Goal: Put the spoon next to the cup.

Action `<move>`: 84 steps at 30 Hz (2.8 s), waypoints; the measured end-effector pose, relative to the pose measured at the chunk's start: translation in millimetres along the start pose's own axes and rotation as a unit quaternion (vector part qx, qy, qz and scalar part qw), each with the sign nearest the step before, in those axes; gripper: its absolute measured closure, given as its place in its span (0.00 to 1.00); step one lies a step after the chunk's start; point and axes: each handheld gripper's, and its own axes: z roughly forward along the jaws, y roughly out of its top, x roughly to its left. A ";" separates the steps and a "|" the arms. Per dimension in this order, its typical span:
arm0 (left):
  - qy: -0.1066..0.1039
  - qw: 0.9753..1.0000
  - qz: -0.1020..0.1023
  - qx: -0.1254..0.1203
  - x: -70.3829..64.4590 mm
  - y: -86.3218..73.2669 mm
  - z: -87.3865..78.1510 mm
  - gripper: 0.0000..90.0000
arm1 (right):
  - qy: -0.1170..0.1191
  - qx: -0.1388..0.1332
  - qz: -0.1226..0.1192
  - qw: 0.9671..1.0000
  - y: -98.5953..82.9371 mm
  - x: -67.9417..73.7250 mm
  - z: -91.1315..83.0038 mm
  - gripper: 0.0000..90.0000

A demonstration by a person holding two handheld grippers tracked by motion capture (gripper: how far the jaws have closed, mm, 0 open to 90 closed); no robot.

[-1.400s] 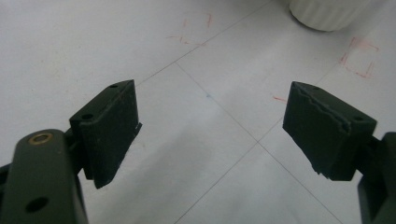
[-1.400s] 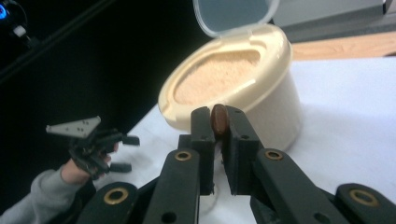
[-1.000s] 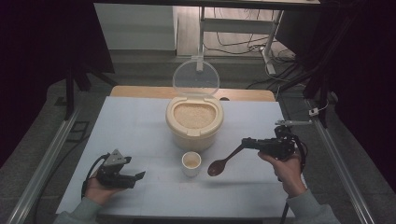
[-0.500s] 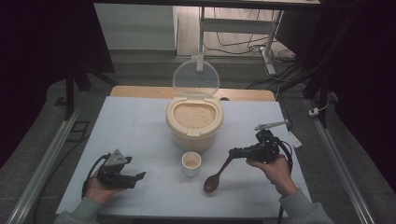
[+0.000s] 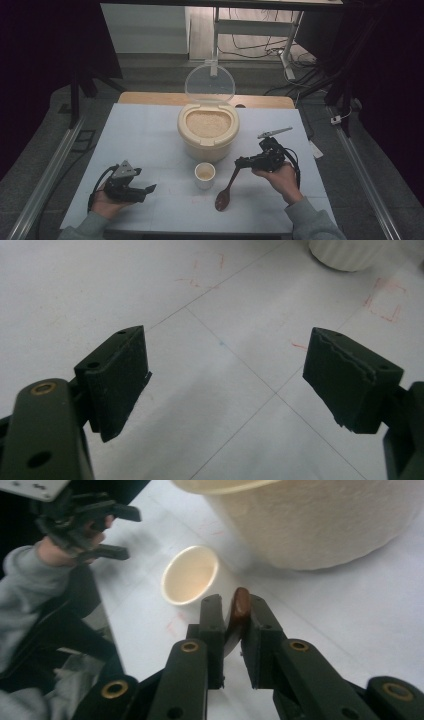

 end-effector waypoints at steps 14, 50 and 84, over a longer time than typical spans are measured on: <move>0.001 1.000 -0.003 -0.002 0.4 0.3 -1.3 0.20 | -0.056 -0.046 -0.006 0.997 -10.7 -15.7 22.8 0.77; 0.001 1.000 0.001 0.000 -0.5 -0.5 -2.1 0.20 | -0.148 -0.026 -0.024 0.988 -23.0 -40.1 72.0 0.56; -0.002 1.000 -0.002 -0.004 -0.7 -1.1 -4.1 0.20 | -0.156 -0.085 -0.120 0.977 -84.8 -18.0 -12.6 0.46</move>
